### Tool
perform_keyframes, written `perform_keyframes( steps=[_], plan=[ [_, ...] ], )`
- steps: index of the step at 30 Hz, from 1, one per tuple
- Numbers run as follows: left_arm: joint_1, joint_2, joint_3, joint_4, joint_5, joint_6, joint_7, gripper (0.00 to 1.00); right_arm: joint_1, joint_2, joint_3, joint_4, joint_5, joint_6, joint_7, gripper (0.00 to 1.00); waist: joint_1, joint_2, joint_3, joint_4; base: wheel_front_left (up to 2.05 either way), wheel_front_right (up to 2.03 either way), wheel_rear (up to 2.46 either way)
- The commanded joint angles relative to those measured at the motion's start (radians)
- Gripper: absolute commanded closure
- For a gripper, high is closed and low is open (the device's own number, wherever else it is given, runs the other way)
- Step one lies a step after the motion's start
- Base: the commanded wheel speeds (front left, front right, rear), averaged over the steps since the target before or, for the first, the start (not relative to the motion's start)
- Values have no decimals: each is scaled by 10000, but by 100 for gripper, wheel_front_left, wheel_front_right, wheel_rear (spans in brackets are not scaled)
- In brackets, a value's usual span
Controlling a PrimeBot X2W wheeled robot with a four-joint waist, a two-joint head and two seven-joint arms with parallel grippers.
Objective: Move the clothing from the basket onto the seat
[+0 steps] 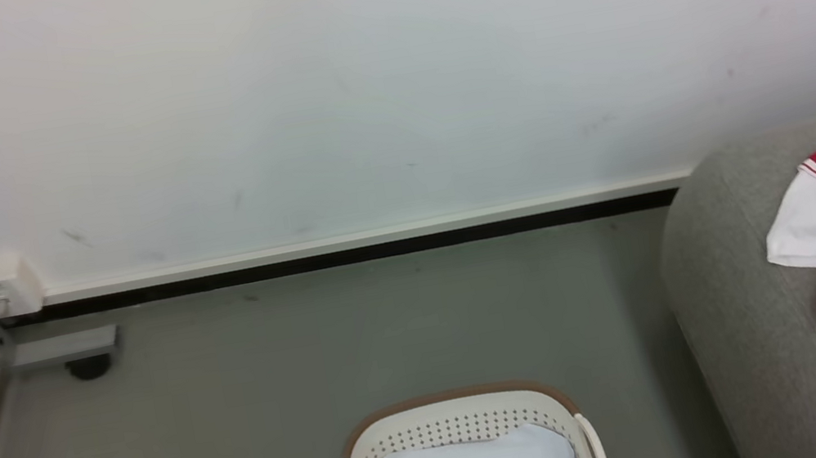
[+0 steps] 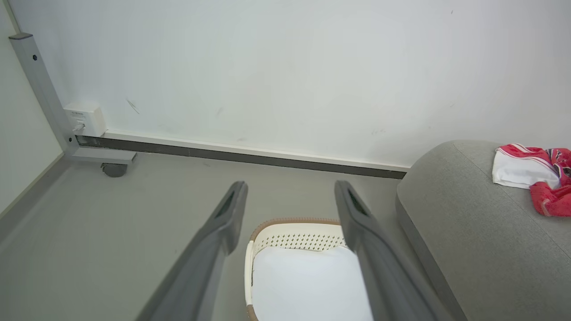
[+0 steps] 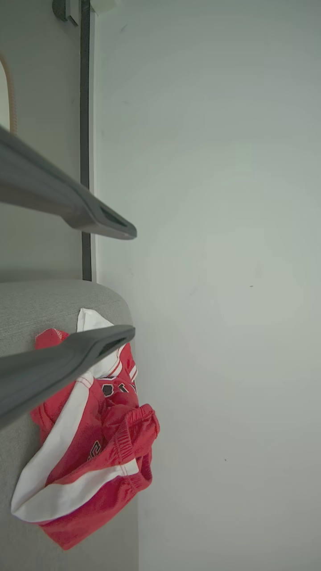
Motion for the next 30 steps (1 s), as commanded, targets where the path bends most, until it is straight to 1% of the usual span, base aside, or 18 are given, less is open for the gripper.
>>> perform_keyframes(
  steps=[1, 3, 5, 9, 14, 20, 21, 26, 30],
  plan=[
    [309, -163, 361, 80, 334, -134, -3, 0, 283, -25, 212, 73, 83, -22, 1, 0, 4, 0, -263, 329, 0, 0, 0],
    [397, -260, 553, 120, 438, -209, -3, 0, 375, -27, 353, 100, 5, -22, 1, 0, 4, 0, -289, 384, 0, 0, 0],
    [531, -415, 853, 166, 761, -391, -3, 0, 516, -28, 593, 167, -186, -22, 1, 0, 4, 0, -346, 481, 0, 0, 0],
    [717, -724, 1414, 198, 1273, -683, -3, 0, 692, -28, 1078, 391, -3, -22, 1, 0, 4, 0, -446, 580, 0, 0, 0],
    [821, -1087, 1947, 175, 1825, -1036, -4, 0, 777, -25, 1286, 543, 298, -22, 0, 0, 4, 0, -523, 612, 0, 0, 0],
    [908, -1395, 2321, 228, 2366, -1401, -4, 0, 701, -29, 1406, 820, 372, -22, 0, 0, 4, 0, -559, 586, 0, 0, 0],
    [913, -1441, 2374, 241, 2420, -1485, -4, 100, 685, -26, 1406, 869, 370, -22, 0, 100, 4, 0, -565, 594, 0, 0, 0],
    [972, -1554, 2258, 646, 2322, -1489, 10, 100, 820, 130, 1429, 1243, 284, 2, 11, 100, 4, 0, -563, 593, 0, 0, 0],
    [806, -1587, 2437, 677, 1567, -1547, 251, 100, 654, 121, 1321, 1266, 1098, 1, 287, 100, 4, 0, -535, 578, 0, 0, 0]
  ],
)
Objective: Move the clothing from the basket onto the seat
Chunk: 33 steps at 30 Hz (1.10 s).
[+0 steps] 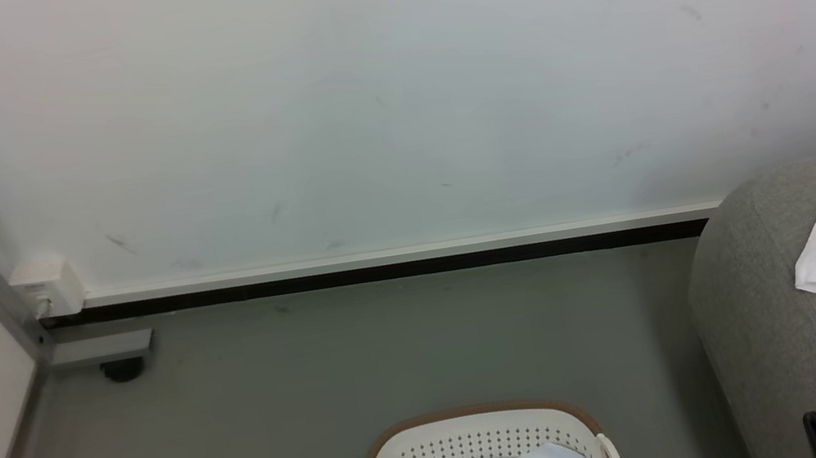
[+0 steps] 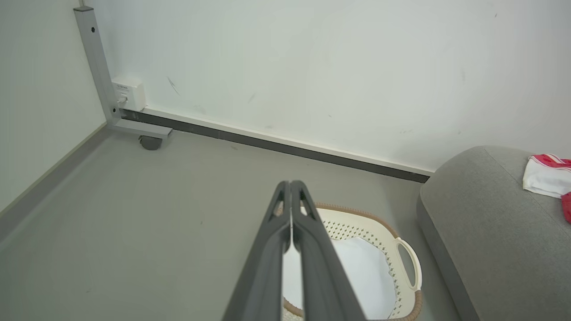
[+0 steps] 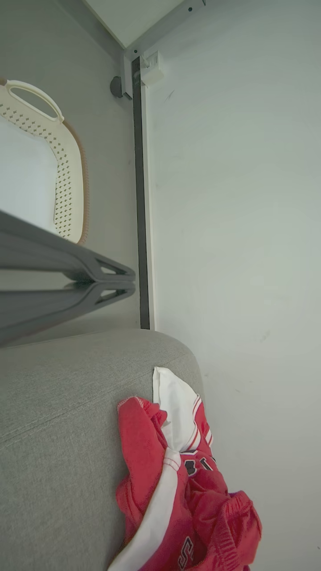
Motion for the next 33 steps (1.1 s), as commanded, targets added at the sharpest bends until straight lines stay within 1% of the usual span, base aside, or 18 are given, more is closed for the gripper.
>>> perform_keyframes(
  steps=[1, 14, 33],
  plan=[
    [-247, 18, 148, -141, -516, -48, 116, 100, -265, -60, -79, -163, 509, -1, 113, 100, 0, 0, 12, -8, 0, 0, 0],
    [-610, -80, 552, -205, -2755, -216, 719, 100, -494, -89, -126, -391, 2963, -3, 676, 100, 0, 0, 105, -60, 0, 0, 0],
    [-1071, -193, 1058, -251, -5460, -422, 1465, 100, -828, -128, -250, -591, 5913, -7, 1419, 100, 0, 0, 240, -135, 0, 0, 0]
  ],
)
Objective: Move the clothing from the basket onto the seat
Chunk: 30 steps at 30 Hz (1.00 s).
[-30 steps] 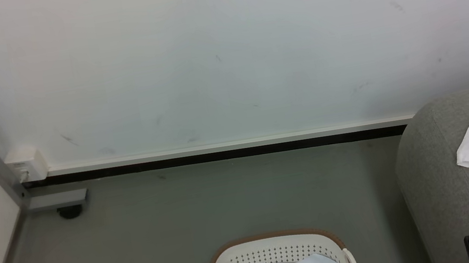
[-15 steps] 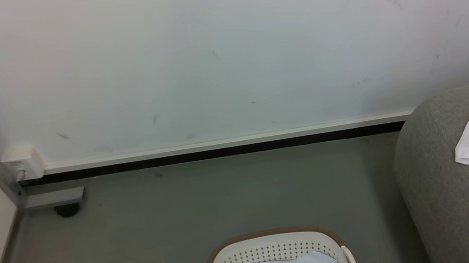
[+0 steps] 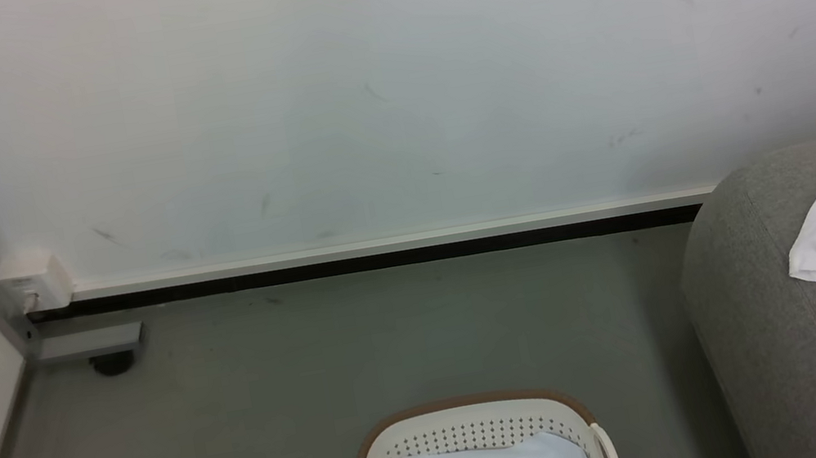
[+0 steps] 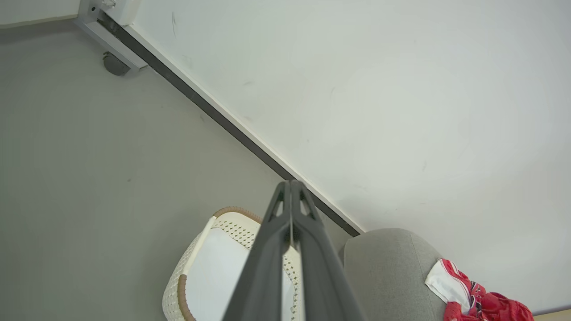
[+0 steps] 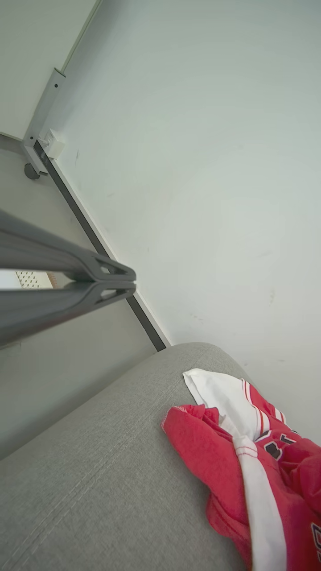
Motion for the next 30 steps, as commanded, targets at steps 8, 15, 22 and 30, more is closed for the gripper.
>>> perform_keyframes(
  steps=[8, 15, 22, 30],
  plan=[
    [-415, -15, 281, -148, -1269, -121, 342, 100, -385, -118, -98, -238, 1340, -6, 329, 100, 0, -1, 62, -35, 0, 0, 0],
    [-550, -49, 435, -160, -2061, -183, 564, 100, -480, -130, -137, -289, 2221, -7, 544, 100, 0, -1, 112, -62, 0, 0, 0],
    [-687, -84, 579, -171, -2797, -237, 775, 100, -576, -142, -170, -347, 3044, -9, 759, 100, 0, -1, 162, -90, 0, 0, 0],
    [-818, -120, 731, -177, -3604, -304, 995, 100, -676, -153, -209, -399, 3901, -10, 977, 100, 0, -1, 219, -122, 0, 0, 0]
  ],
)
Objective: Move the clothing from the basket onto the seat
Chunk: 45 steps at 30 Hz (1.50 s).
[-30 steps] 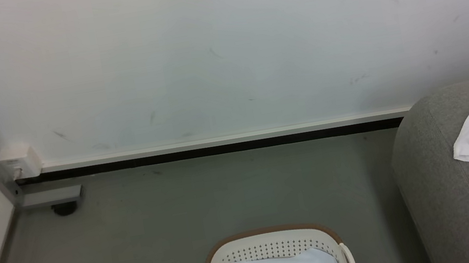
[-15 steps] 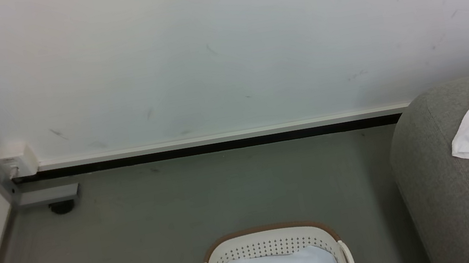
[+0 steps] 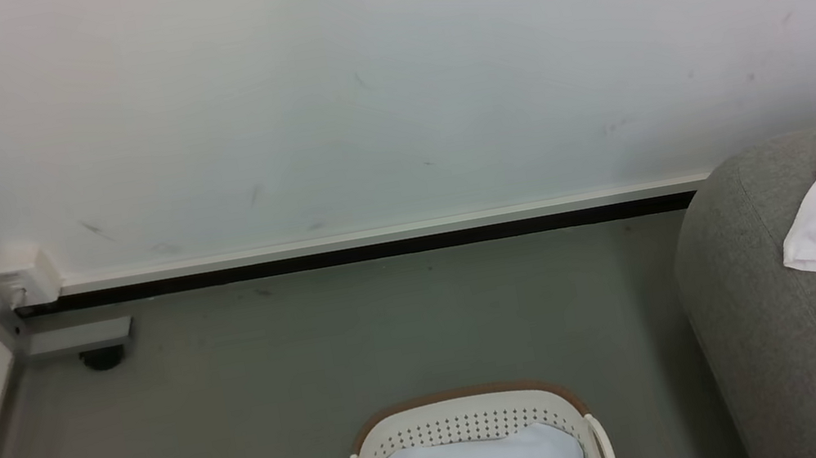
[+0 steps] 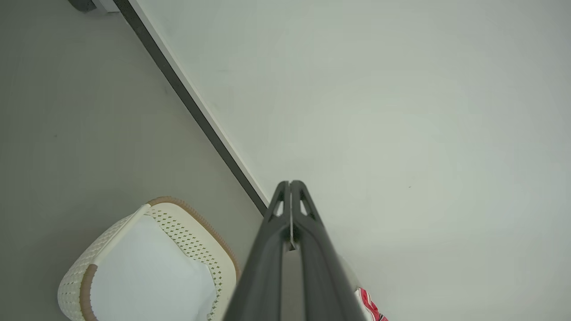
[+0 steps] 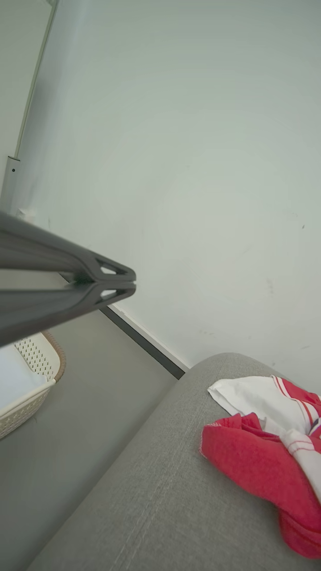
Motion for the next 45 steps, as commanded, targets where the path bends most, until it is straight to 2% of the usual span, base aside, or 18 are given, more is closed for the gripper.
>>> perform_keyframes(
  steps=[1, 45],
  plan=[
    [-211, 9, 85, -91, -245, -82, 65, 100, -229, -113, -41, -134, 242, -10, 43, 100, 0, 0, 8, -4, 0, 0, 0],
    [-804, -144, 755, -123, -3763, -340, 1061, 100, -643, -151, -214, -358, 4096, -18, 1041, 100, 0, 0, 321, -179, 0, 0, 0]
  ],
)
